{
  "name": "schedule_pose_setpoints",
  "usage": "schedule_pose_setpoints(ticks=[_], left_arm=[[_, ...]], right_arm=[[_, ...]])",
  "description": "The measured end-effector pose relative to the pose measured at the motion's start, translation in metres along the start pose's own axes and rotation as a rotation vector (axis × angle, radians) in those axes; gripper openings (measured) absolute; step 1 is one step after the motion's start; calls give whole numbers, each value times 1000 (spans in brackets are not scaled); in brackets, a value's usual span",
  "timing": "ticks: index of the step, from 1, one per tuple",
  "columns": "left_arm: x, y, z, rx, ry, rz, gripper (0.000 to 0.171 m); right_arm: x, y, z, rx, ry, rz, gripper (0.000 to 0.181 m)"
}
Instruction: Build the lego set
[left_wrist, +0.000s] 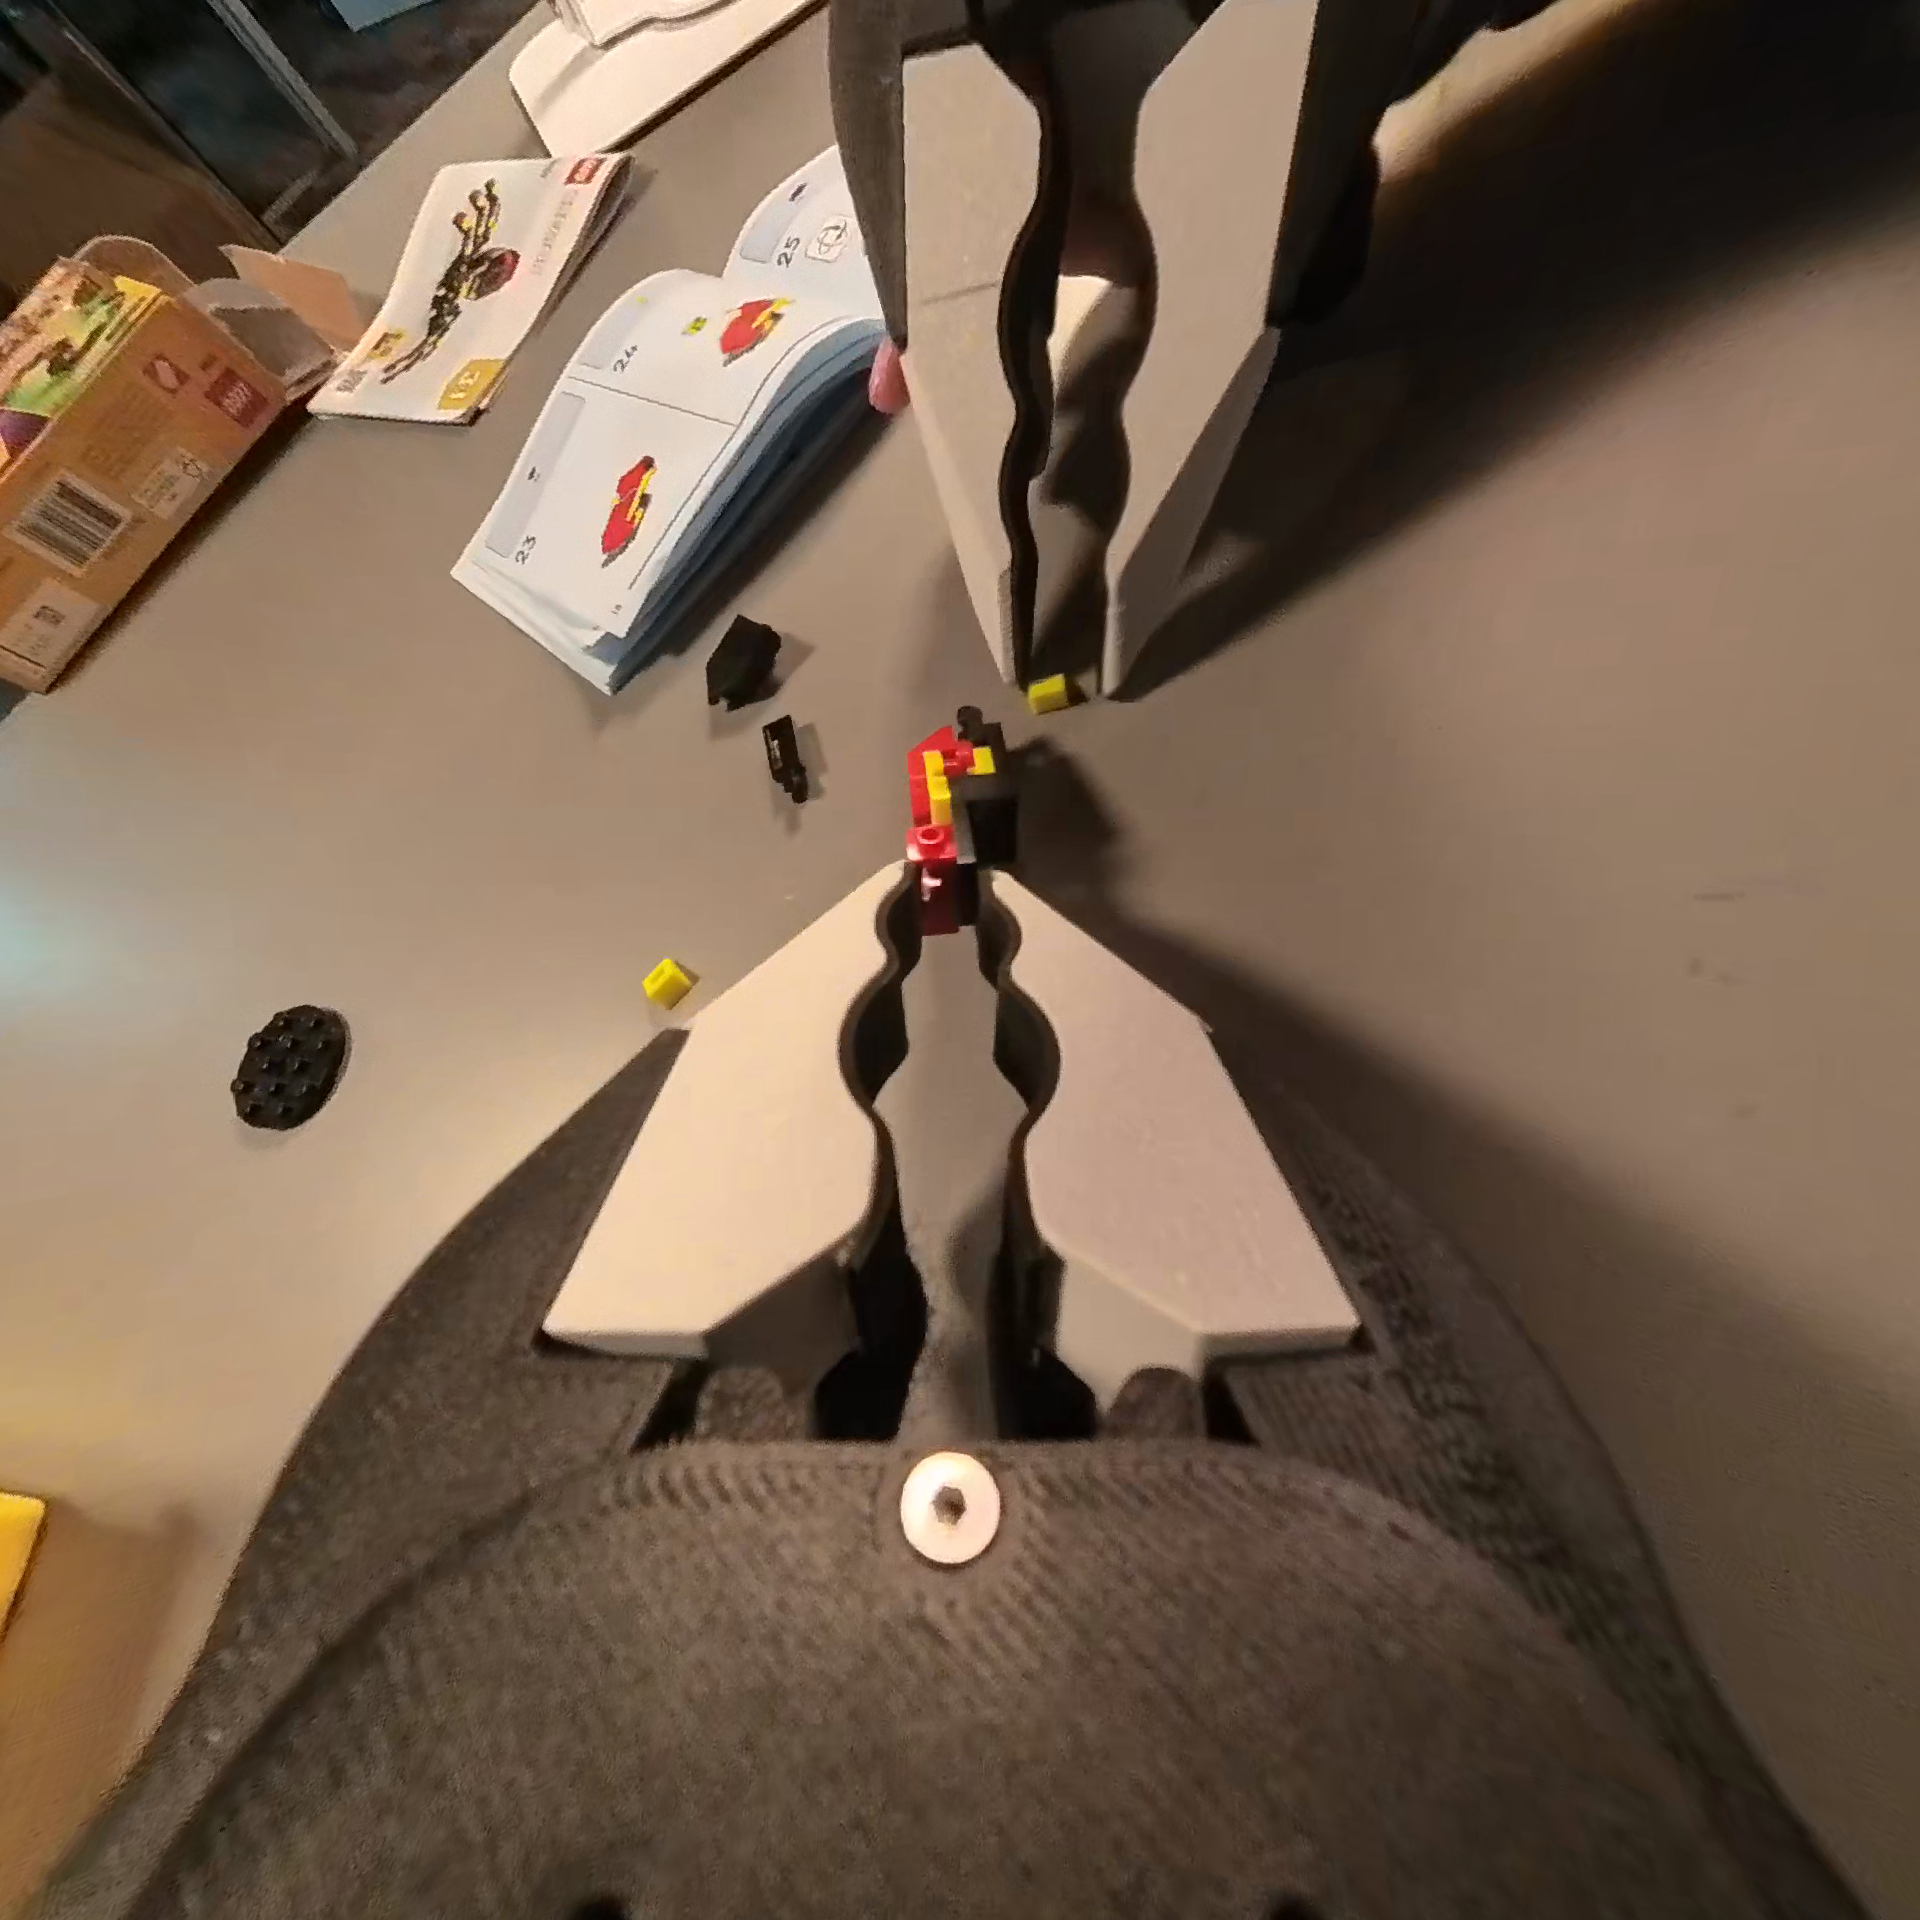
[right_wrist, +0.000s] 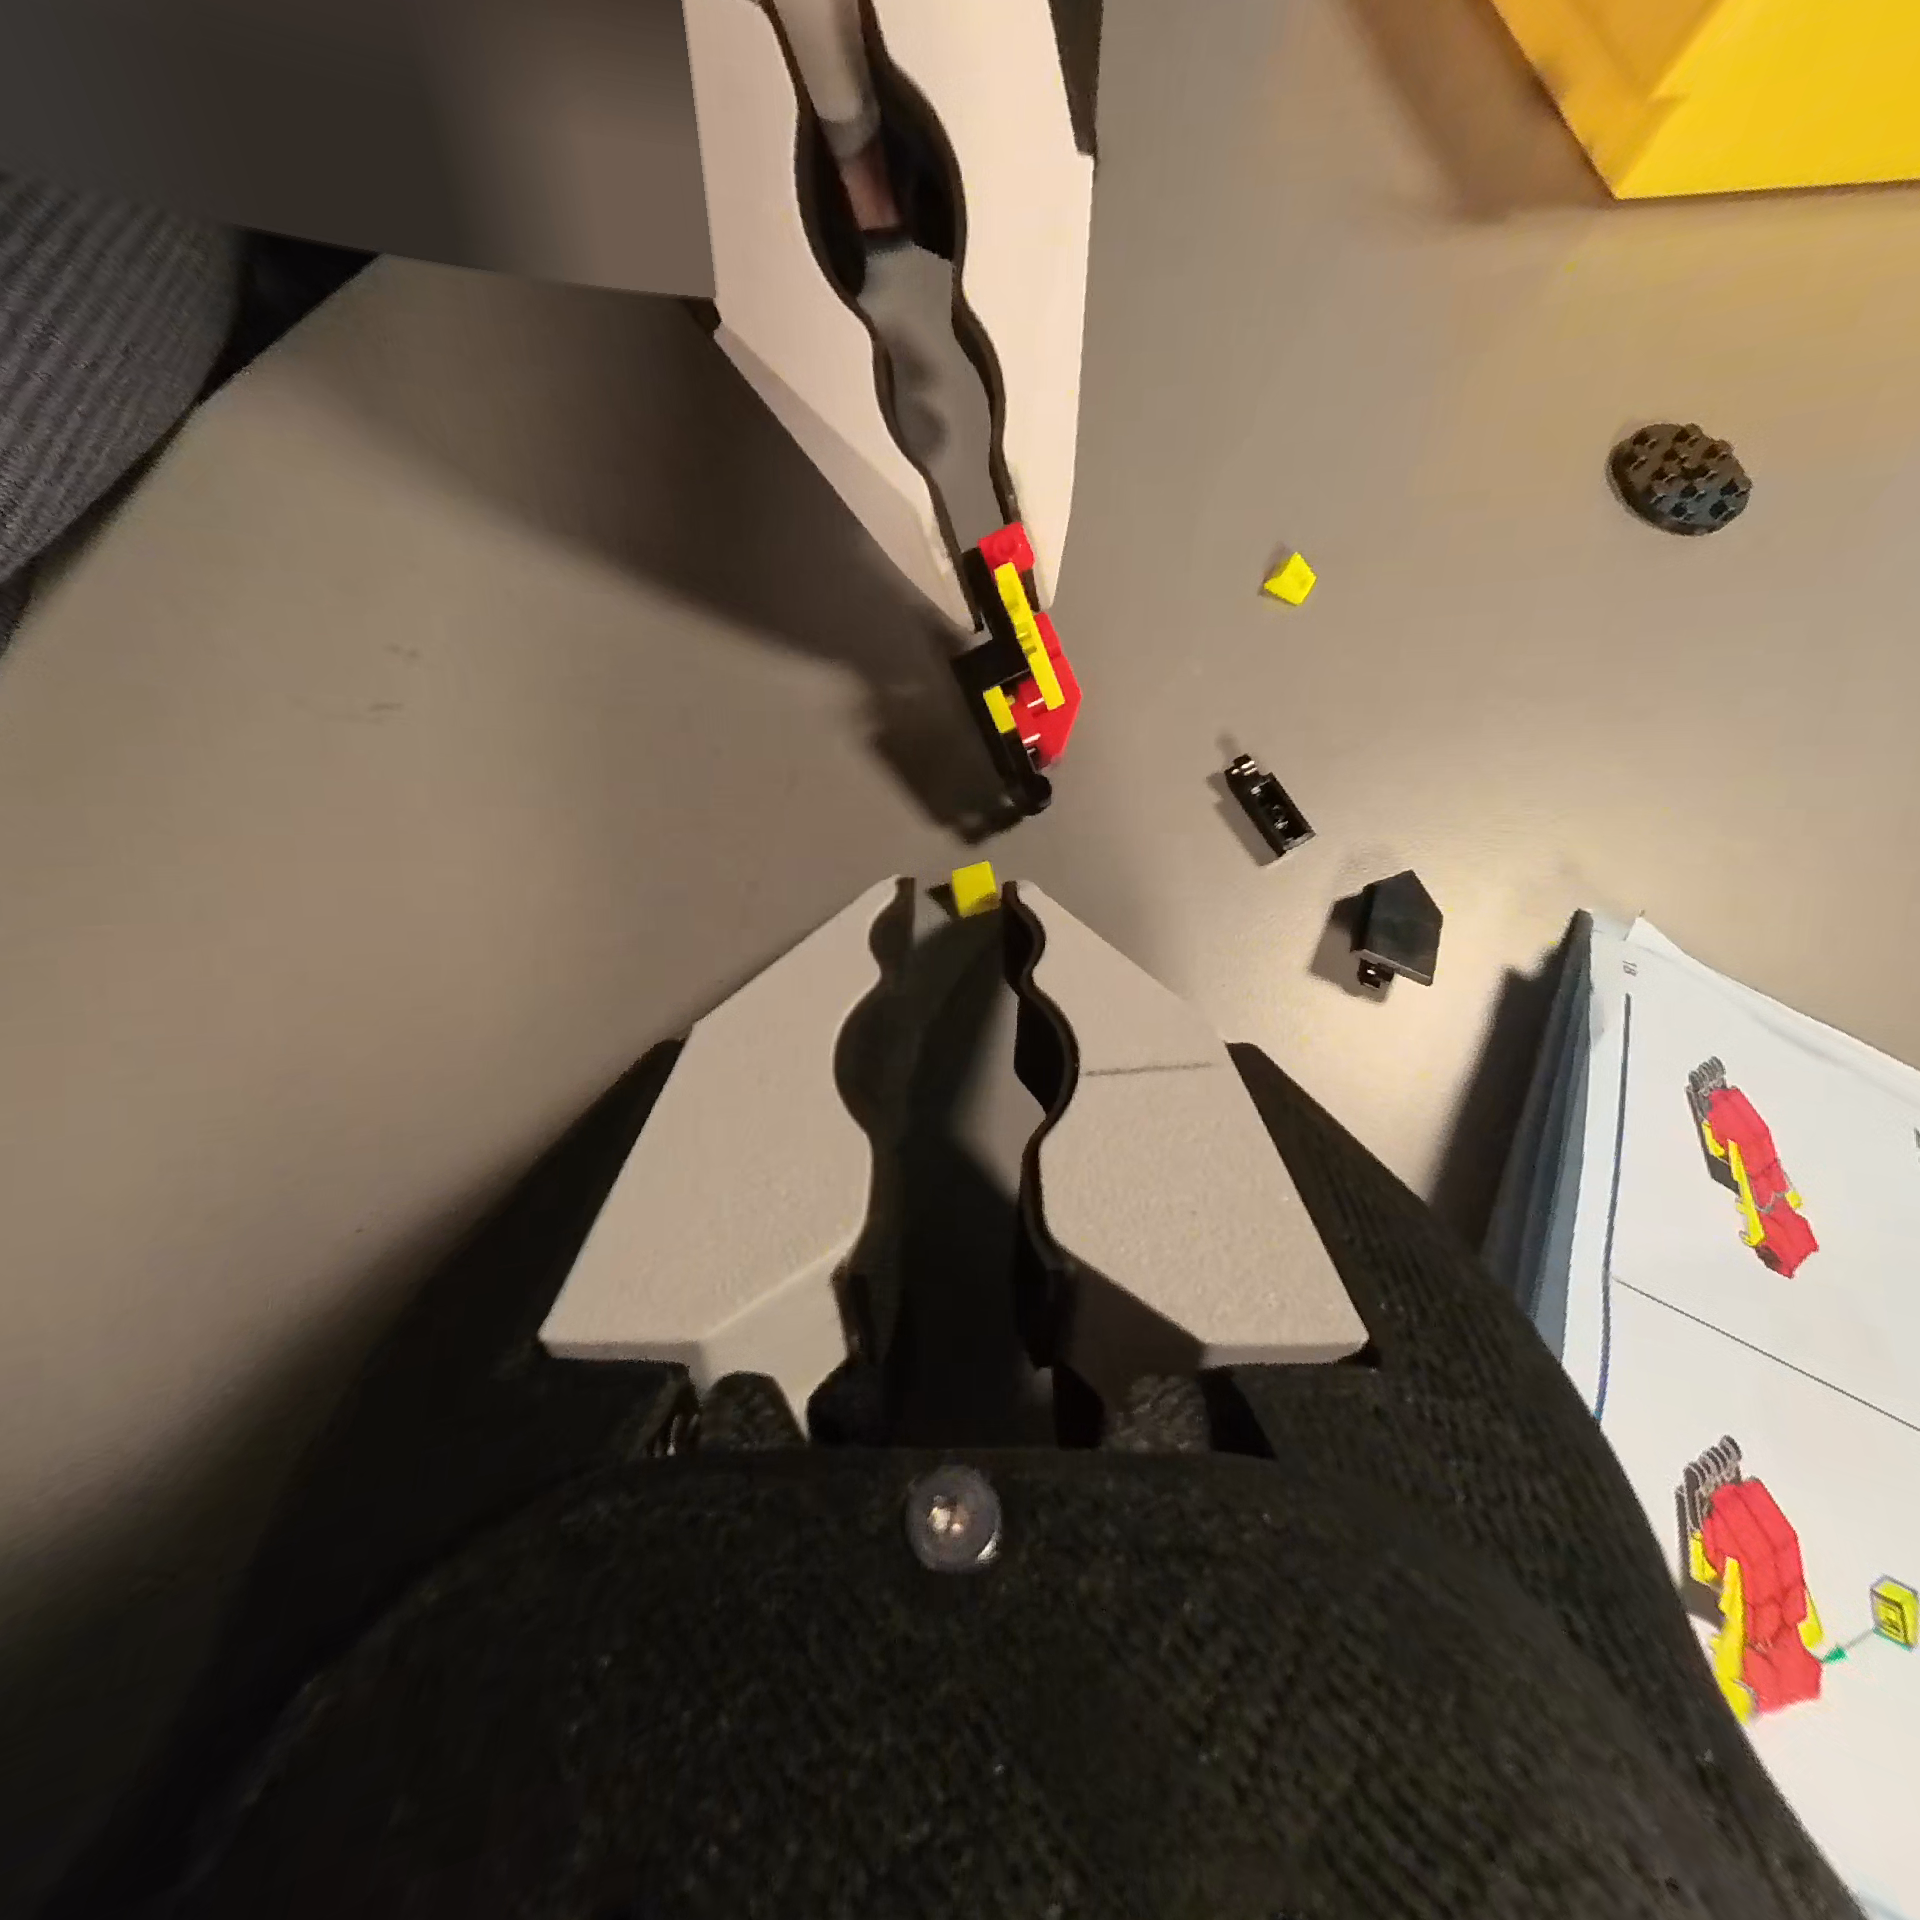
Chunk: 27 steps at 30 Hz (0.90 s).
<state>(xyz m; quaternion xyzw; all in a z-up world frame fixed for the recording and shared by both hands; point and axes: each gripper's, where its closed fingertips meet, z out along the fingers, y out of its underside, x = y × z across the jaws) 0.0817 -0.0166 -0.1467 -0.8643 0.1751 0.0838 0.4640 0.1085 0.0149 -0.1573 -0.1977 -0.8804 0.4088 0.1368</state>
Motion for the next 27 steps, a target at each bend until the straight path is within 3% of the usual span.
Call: schedule_pose_setpoints(ticks=[12, 19, 23, 27], left_arm=[[0, 0, 3, -10, -10, 16, 9], [-1, 1, 3, -14, -23, 27, 9], [-3, 1, 4, -18, -42, 17, 9], [-5, -8, 5, 2, -91, -40, 9]], right_arm=[[-2, 0, 0, 0, -42, 18, 17], [-2, 0, 1, -4, -27, 1, 6], [0, 0, -3, 1, 99, -40, 5], [3, -15, -23, 123, 341, -101, 5]])
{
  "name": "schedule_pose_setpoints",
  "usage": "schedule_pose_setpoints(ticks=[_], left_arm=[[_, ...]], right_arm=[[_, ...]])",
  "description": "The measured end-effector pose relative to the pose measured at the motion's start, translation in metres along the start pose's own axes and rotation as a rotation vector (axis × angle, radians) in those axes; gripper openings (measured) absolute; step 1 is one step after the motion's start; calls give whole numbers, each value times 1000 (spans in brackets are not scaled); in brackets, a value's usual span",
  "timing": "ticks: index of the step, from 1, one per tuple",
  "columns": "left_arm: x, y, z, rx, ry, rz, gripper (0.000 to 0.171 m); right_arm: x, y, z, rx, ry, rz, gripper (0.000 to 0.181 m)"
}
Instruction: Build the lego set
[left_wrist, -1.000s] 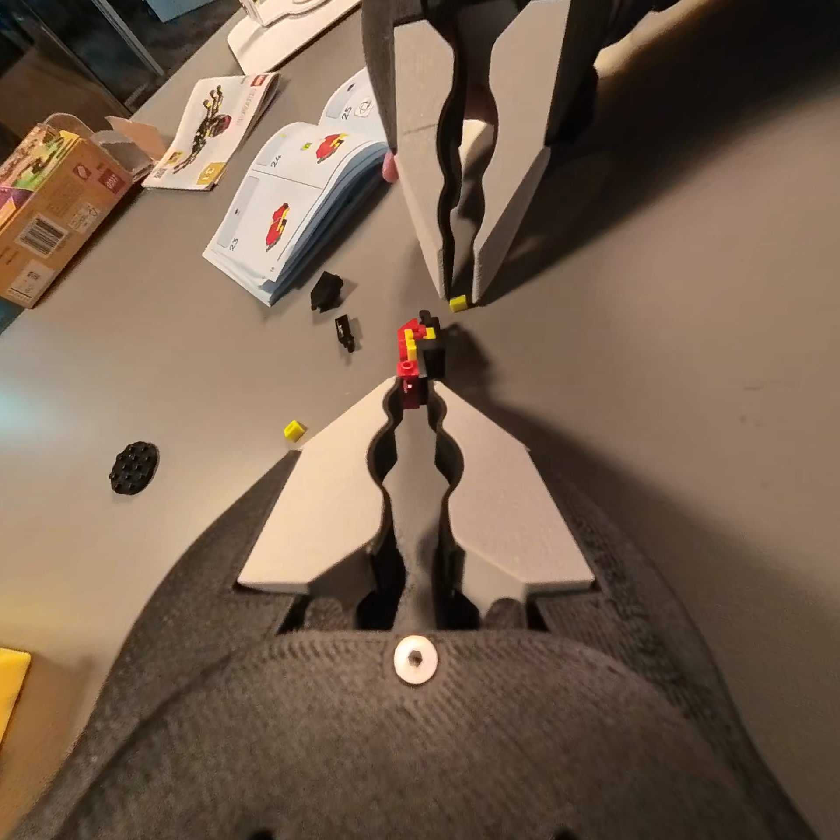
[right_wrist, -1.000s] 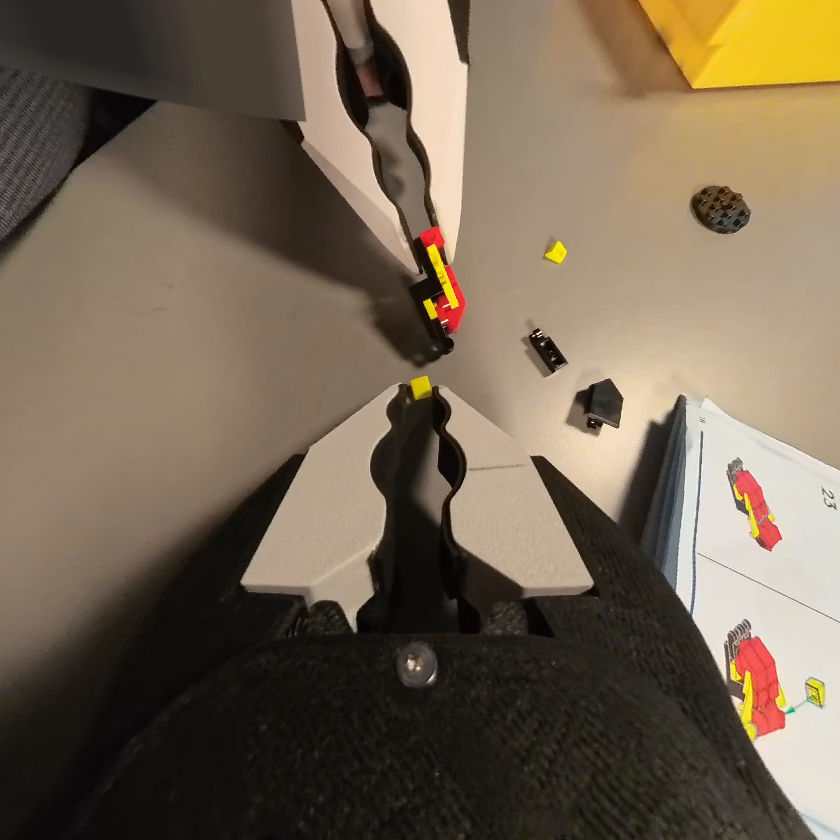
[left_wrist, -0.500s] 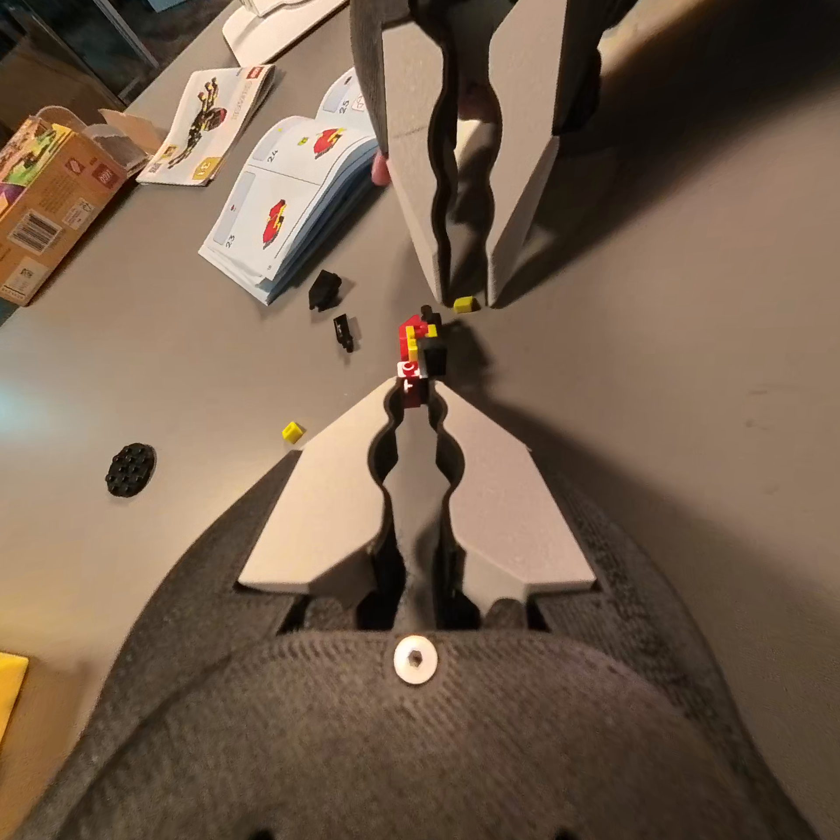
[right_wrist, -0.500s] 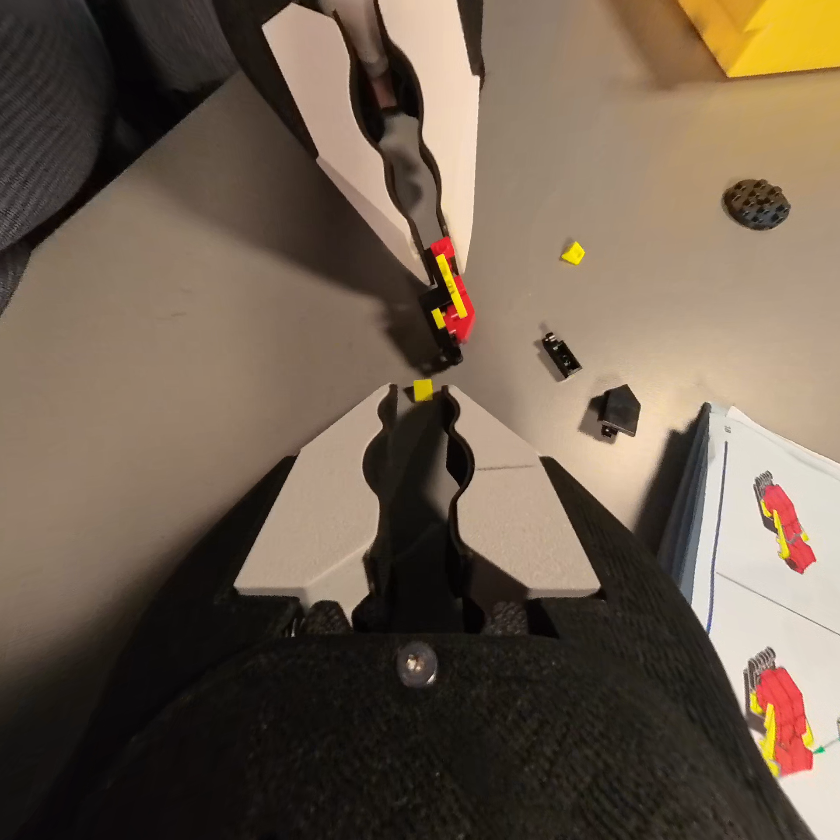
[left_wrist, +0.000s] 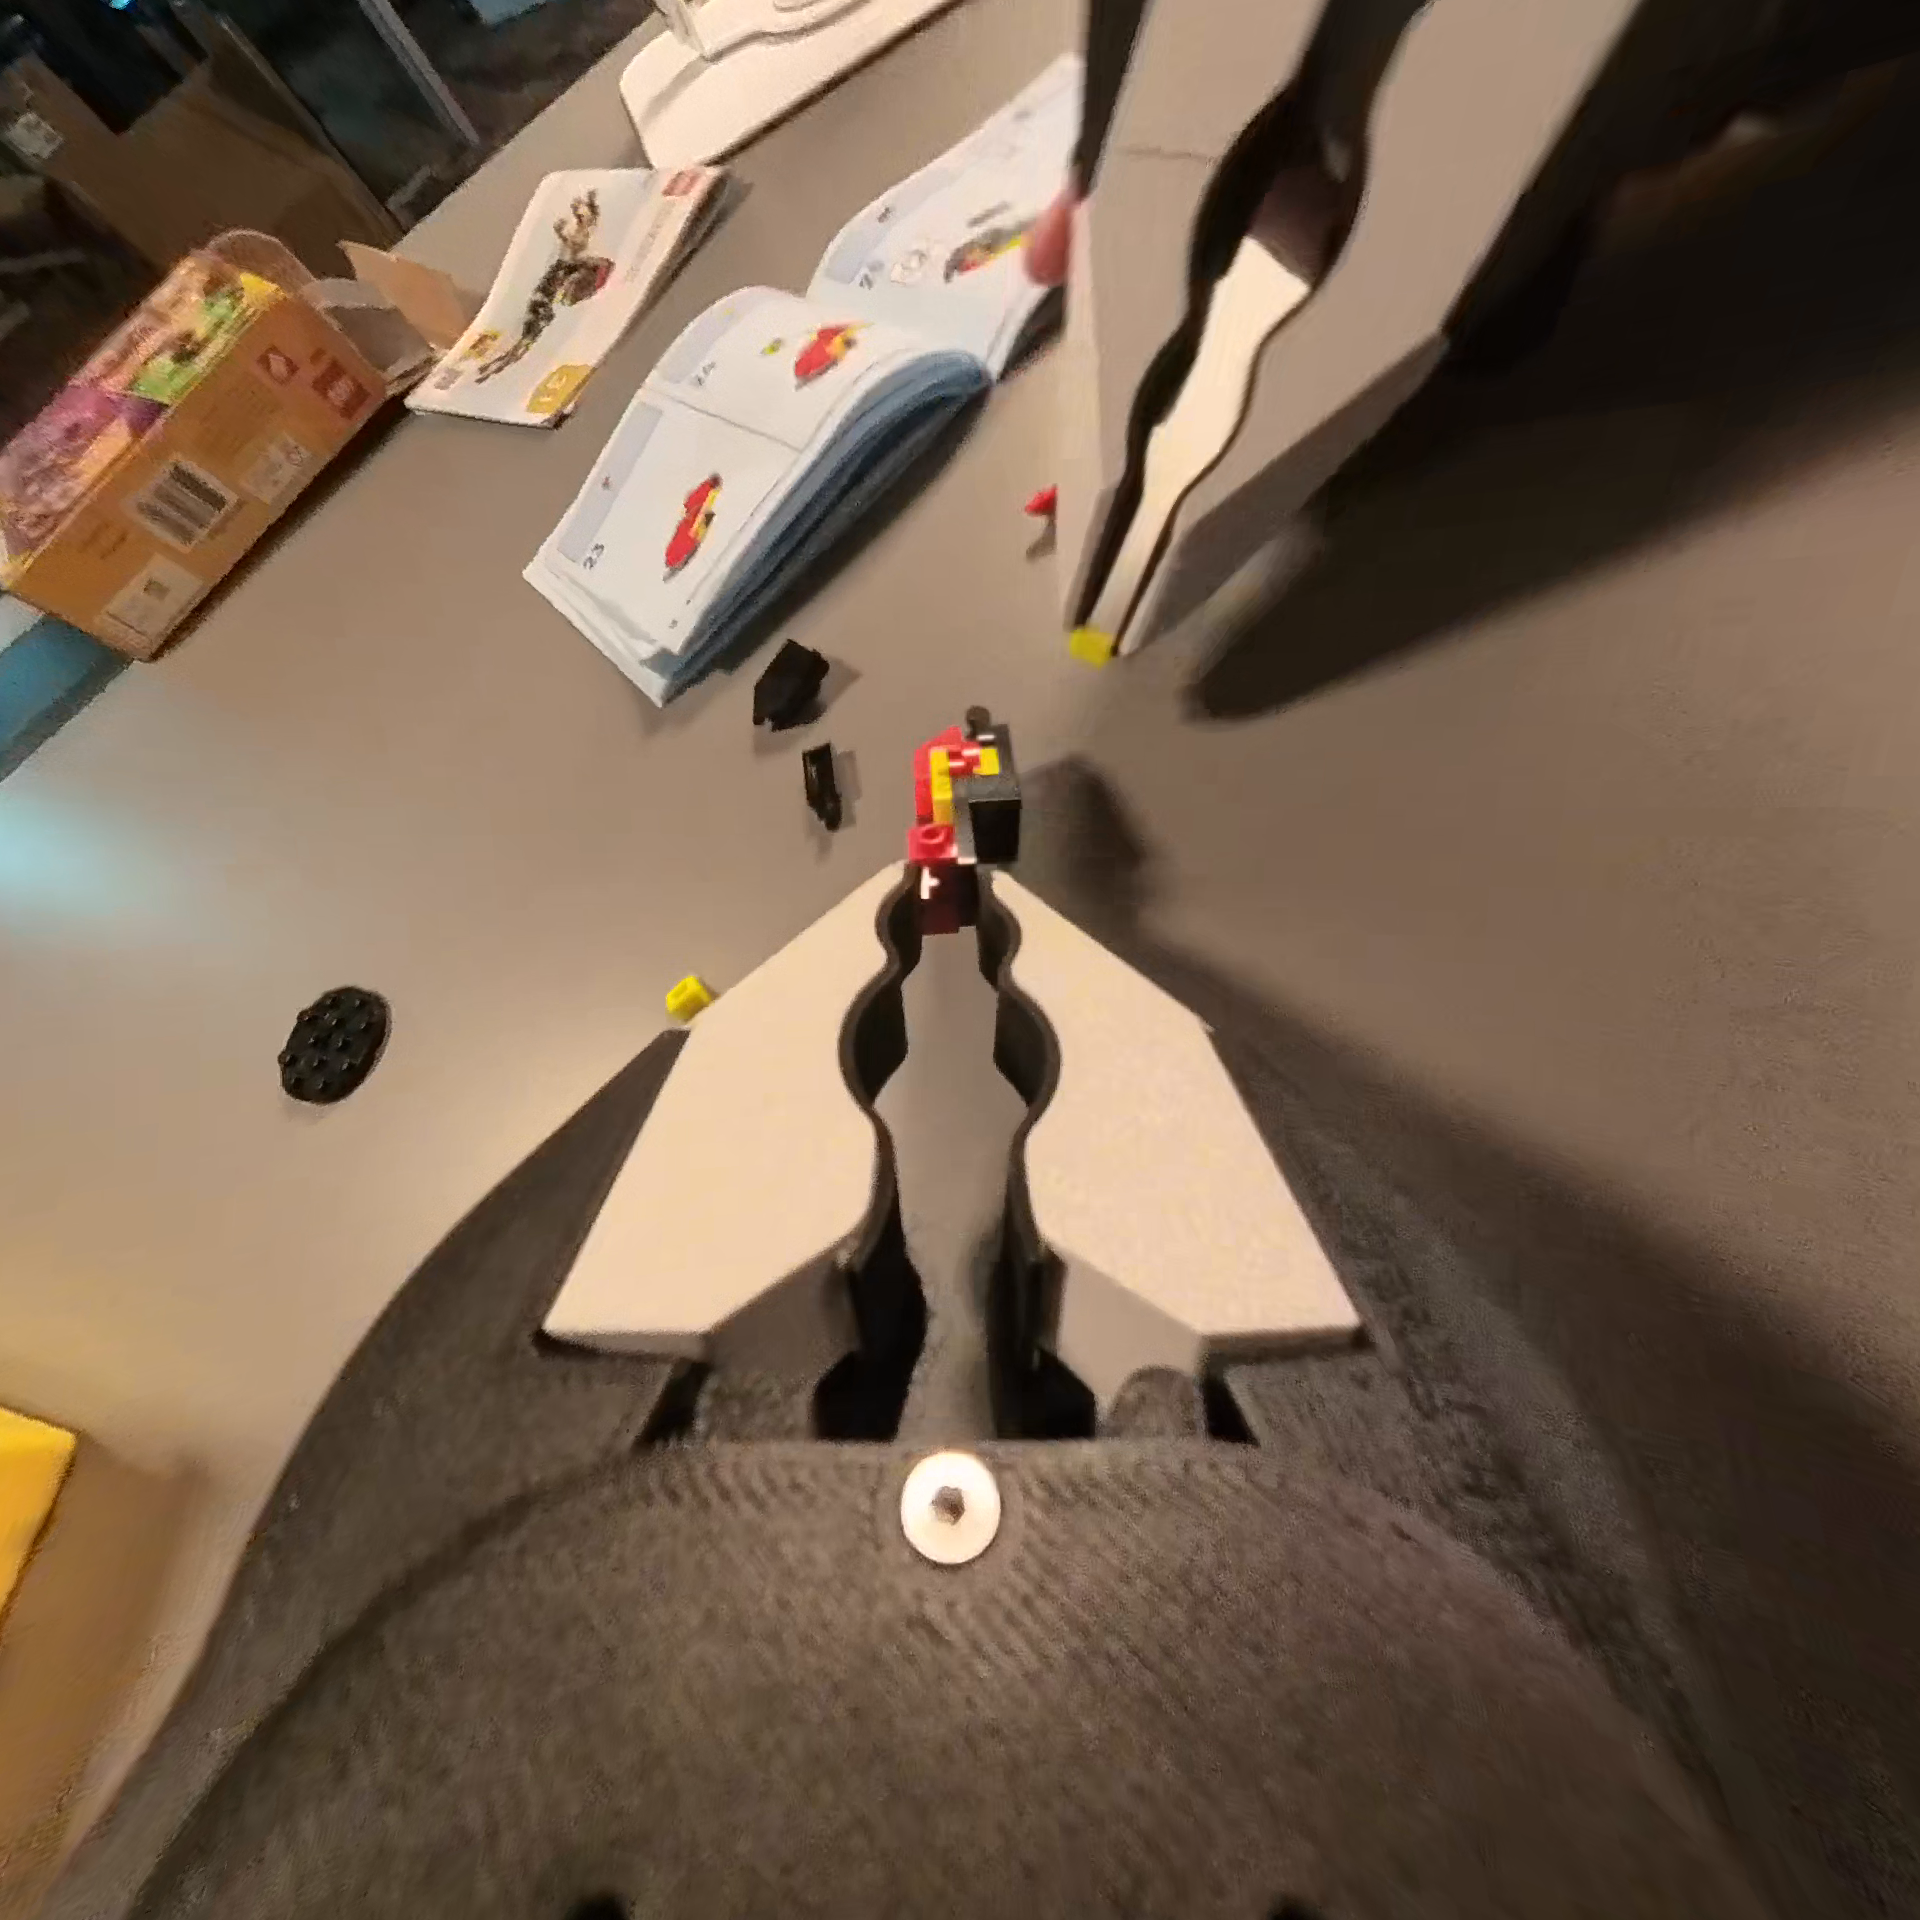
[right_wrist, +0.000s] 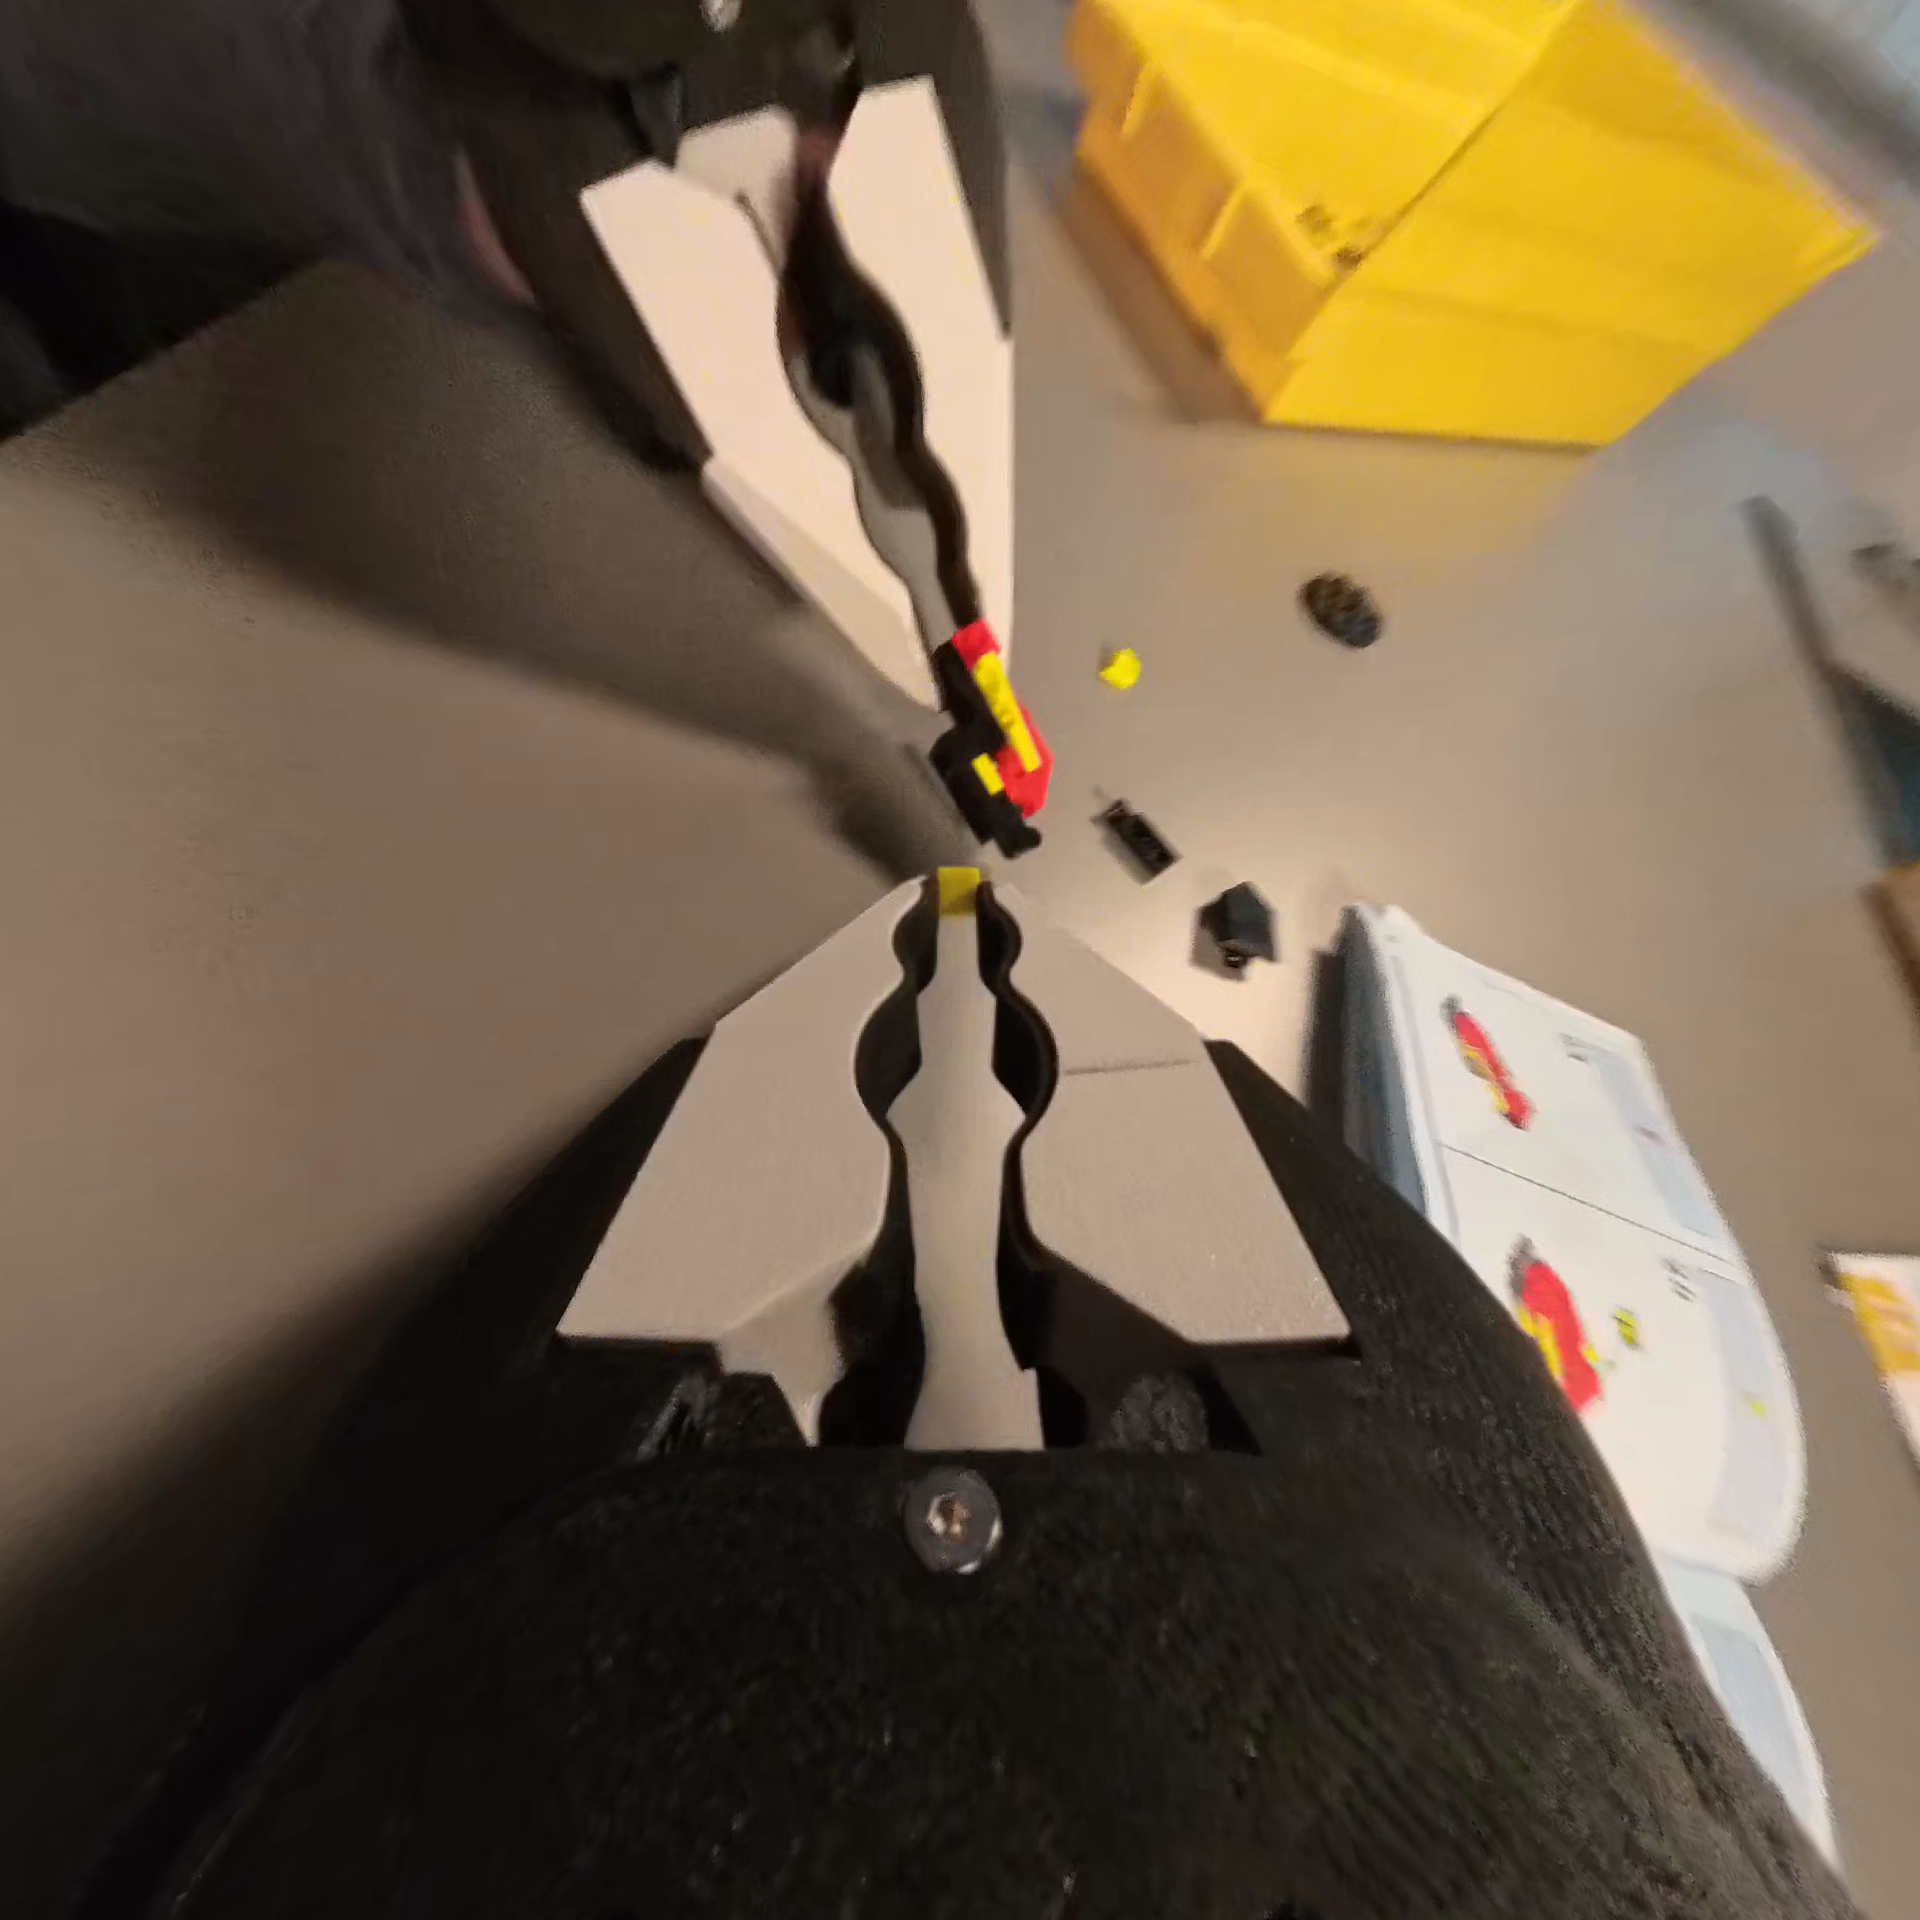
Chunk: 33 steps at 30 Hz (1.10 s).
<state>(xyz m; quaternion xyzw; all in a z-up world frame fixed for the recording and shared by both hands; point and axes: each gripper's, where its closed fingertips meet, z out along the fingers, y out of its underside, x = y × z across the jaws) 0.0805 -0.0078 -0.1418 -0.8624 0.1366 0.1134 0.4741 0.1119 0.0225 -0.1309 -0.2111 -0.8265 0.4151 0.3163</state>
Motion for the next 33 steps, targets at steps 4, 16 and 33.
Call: schedule_pose_setpoints(ticks=[4, 16, 33], left_arm=[[0, -18, -1, 73, -40, -91, 9], [25, -38, 7, 123, 33, -116, 9], [21, -27, 12, 48, -36, -36, 9]], right_arm=[[0, -14, -16, 74, 220, -82, 5], [10, -36, -30, 173, 402, -19, 4], [11, -3, -29, 44, 215, 205, 5]])
